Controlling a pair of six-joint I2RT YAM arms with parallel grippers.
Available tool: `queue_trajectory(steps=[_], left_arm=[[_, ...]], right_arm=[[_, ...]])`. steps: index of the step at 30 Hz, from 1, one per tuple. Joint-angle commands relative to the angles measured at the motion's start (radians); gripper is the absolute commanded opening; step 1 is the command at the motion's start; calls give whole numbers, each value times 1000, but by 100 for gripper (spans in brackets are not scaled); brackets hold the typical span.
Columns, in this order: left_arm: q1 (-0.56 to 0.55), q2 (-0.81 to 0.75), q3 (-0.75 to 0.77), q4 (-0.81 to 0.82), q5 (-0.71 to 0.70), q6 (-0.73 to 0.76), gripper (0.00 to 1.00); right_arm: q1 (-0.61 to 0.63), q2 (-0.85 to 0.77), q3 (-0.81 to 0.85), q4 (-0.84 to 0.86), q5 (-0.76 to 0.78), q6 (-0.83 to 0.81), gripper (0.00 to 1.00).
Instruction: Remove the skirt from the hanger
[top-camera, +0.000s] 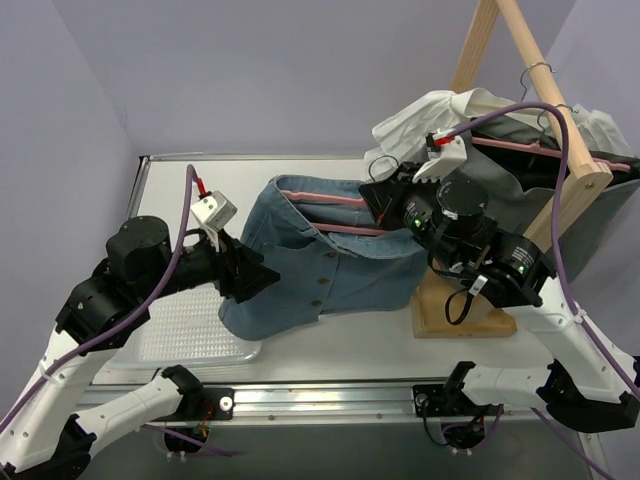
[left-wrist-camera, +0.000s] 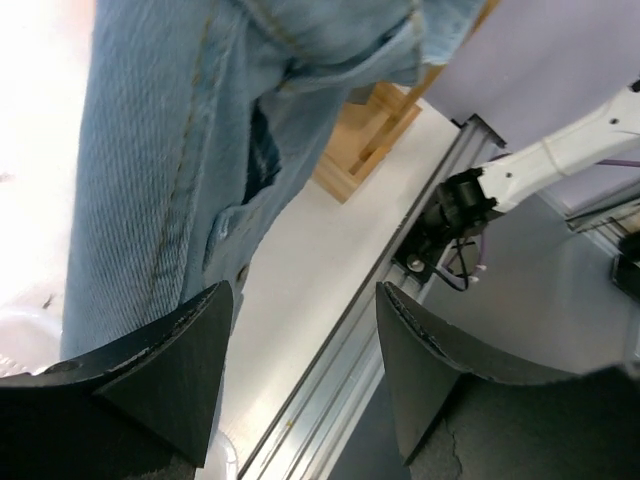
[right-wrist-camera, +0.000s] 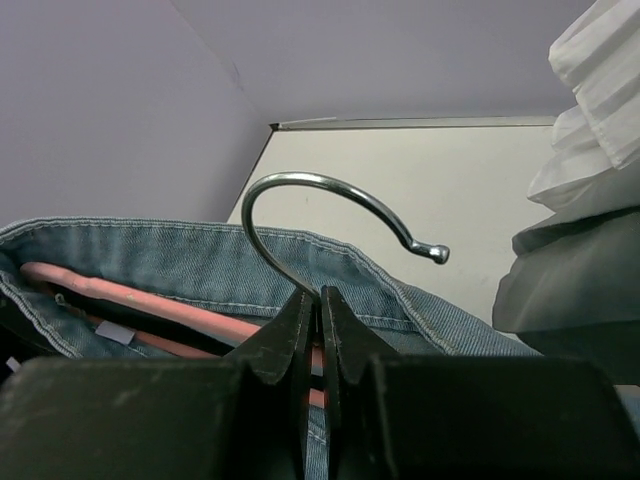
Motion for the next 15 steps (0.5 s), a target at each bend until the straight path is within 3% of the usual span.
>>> queue_trajectory(steps=[1, 4, 8, 14, 15], left_arm=[[2, -17, -3, 33, -78, 27, 68], [2, -56, 20, 51, -130, 79, 69], [3, -93, 79, 62, -194, 201, 78], [2, 25, 145, 36, -99, 267, 84], [2, 44, 153, 39, -76, 272, 97]], right_arm=[[2, -48, 71, 71, 22, 25, 0], [0, -57, 88, 35, 19, 23, 0], [2, -77, 109, -11, -13, 23, 0], [2, -114, 114, -26, -61, 40, 0], [2, -117, 114, -28, -75, 42, 0]])
